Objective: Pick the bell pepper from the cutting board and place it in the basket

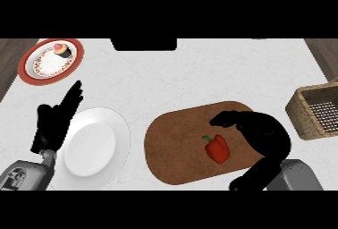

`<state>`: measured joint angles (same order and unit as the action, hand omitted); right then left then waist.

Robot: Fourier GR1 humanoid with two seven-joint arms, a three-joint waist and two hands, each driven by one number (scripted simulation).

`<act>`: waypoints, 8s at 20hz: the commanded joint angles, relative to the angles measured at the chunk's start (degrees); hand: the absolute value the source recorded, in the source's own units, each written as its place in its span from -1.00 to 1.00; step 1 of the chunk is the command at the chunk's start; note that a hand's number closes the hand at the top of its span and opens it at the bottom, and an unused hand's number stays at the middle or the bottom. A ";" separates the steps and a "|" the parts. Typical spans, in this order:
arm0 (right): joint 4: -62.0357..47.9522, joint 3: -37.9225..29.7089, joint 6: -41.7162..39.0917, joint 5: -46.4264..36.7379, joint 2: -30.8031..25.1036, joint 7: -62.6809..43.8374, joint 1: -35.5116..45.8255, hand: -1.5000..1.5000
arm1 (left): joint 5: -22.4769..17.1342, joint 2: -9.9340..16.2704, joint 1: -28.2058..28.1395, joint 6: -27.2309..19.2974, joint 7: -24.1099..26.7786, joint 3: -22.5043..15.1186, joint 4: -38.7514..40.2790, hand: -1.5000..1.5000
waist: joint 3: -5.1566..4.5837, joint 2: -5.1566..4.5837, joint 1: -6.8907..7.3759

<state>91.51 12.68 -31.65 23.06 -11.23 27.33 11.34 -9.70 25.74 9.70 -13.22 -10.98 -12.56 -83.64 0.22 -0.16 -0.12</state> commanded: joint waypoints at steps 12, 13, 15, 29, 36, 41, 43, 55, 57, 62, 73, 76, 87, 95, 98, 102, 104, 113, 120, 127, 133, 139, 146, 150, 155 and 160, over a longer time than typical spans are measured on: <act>-0.20 -5.44 -9.23 -32.71 -36.04 6.81 9.37 -1.00 | 1.61 -1.86 1.78 0.08 1.04 -0.04 4.65 0.00 | -0.24 -0.26 0.59; 0.43 -2.56 -10.40 -33.79 -36.24 6.90 9.91 -1.00 | 1.20 -0.44 4.28 1.63 -0.55 0.69 5.37 0.00 | -0.23 -0.30 0.60; 0.96 -1.03 -11.95 -33.28 -37.36 6.70 10.59 -1.00 | 1.59 -2.54 0.66 1.19 2.16 -0.49 4.73 0.00 | -0.25 -0.04 0.93; -6.08 2.36 -2.64 -38.06 -33.50 11.91 7.58 -1.00 | 4.02 -3.96 -0.70 2.98 1.85 3.04 4.92 0.00 | -0.20 0.13 0.63; -8.07 -0.31 -2.52 -39.94 -30.64 10.98 9.46 -1.00 | 4.01 -3.88 3.60 7.15 -1.73 6.85 4.68 0.00 | -0.22 0.17 0.35; -11.19 5.04 0.85 -44.55 -24.05 9.47 10.46 -1.00 | 6.48 -5.55 2.55 6.83 1.67 6.68 7.50 0.00 | -0.22 0.08 0.52; -12.94 6.04 1.56 -46.52 -24.06 12.15 8.59 -1.00 | 6.83 -5.80 2.17 6.42 -1.50 6.55 4.30 0.00 | -0.21 0.12 0.49; -20.25 5.84 5.38 -54.70 -15.16 14.63 10.84 -1.00 | 9.41 -6.73 4.61 9.75 -2.20 11.05 4.97 0.00 | -0.22 0.11 0.31; -19.30 6.06 5.75 -55.69 -14.21 14.65 9.57 -1.00 | 10.43 -8.91 6.26 8.24 -3.15 11.06 6.71 0.00 | -0.22 0.12 0.19; -18.80 6.56 4.77 -57.75 -10.18 11.54 10.93 -1.00 | 10.50 -10.05 2.98 10.16 -0.96 11.70 6.55 0.00 | -0.22 0.16 0.28; -22.67 5.48 5.87 -65.12 -8.24 13.17 8.74 -1.00 | 14.19 -11.92 1.97 10.48 -1.96 12.87 3.30 0.00 | -0.22 0.16 0.29; -20.92 6.18 3.95 -65.00 -6.52 11.09 9.10 -1.00 | 12.44 -10.15 2.33 13.94 0.79 15.37 7.07 0.00 | -0.23 0.13 0.26; -29.74 4.75 10.35 -71.57 -2.61 15.99 9.95 -1.00 | 14.54 -11.84 1.07 14.77 -5.86 15.43 -1.04 0.00 | -0.21 0.16 0.34; -33.61 6.62 23.67 -76.92 -2.65 23.43 9.86 1.00 | 16.18 -14.23 1.45 12.97 0.83 15.51 6.39 0.00 | -0.21 0.05 0.35; -28.65 4.23 21.34 -79.71 -1.93 3.43 9.09 1.00 | 15.57 -11.82 1.33 14.27 -1.75 16.15 2.86 0.00 | -0.28 0.59 -0.17; -29.89 -2.41 20.72 -85.08 -6.65 -17.18 9.93 1.00 | 15.61 -12.38 0.82 13.27 -1.94 16.77 5.02 0.00 | -0.76 1.55 -3.46; -26.37 -1.19 18.16 -87.48 -3.14 -26.61 11.49 1.00 | 16.75 -13.32 1.22 12.16 -2.86 15.67 4.30 0.00 | -0.58 1.46 -2.40; 2.02 0.32 6.75 -86.70 8.43 -47.17 6.95 1.00 | 15.19 -12.52 -0.63 14.21 -0.03 16.96 4.43 0.00 | -0.31 0.77 -1.41; 20.88 -2.57 5.51 -70.78 11.12 -60.46 10.54 1.00 | 15.22 -12.37 3.03 14.20 -2.72 17.04 4.52 0.00 | -0.23 0.73 -1.19; 34.89 -9.30 2.33 -59.89 11.21 -83.69 26.70 1.00 | 17.12 -13.71 3.63 12.37 -0.70 16.27 6.45 0.00 | -0.34 0.70 -0.94; 30.33 -23.84 -4.52 -53.04 7.36 -92.21 45.49 1.00 | 16.70 -15.09 -1.16 13.10 -1.45 14.60 1.20 0.00 | -0.27 0.70 -0.06; 20.88 -27.46 -3.43 -53.31 1.95 -96.29 56.77 1.00 | 15.86 -12.58 2.93 14.21 -2.22 17.29 4.60 0.00 | -0.30 0.65 -0.31; 6.53 -27.72 -12.44 -57.39 -15.08 -86.34 57.93 1.00 | 15.49 -11.89 3.32 14.81 -2.34 18.02 5.79 0.00 | -0.40 0.22 -0.71; 0.64 -26.33 -15.89 -61.01 -23.37 -79.85 55.00 1.00 | 16.47 -13.55 2.92 13.32 -2.95 16.68 3.65 0.00 | -0.31 0.07 -0.25; -5.65 -30.74 -17.81 -60.58 -32.55 -71.07 51.86 1.00 | 17.14 -14.67 1.57 13.29 0.12 15.80 4.98 0.00 | -0.25 -0.04 -0.12; -13.10 -31.44 -8.61 -64.36 -37.40 -58.21 45.28 1.00 | 15.86 -12.81 2.11 15.00 -2.43 17.07 2.16 0.00 | -0.20 -0.06 0.87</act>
<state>84.33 -18.33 -44.71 -38.98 -44.50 -38.34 60.03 6.98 11.56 13.03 0.36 -13.31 3.72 -79.55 0.00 -0.15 0.03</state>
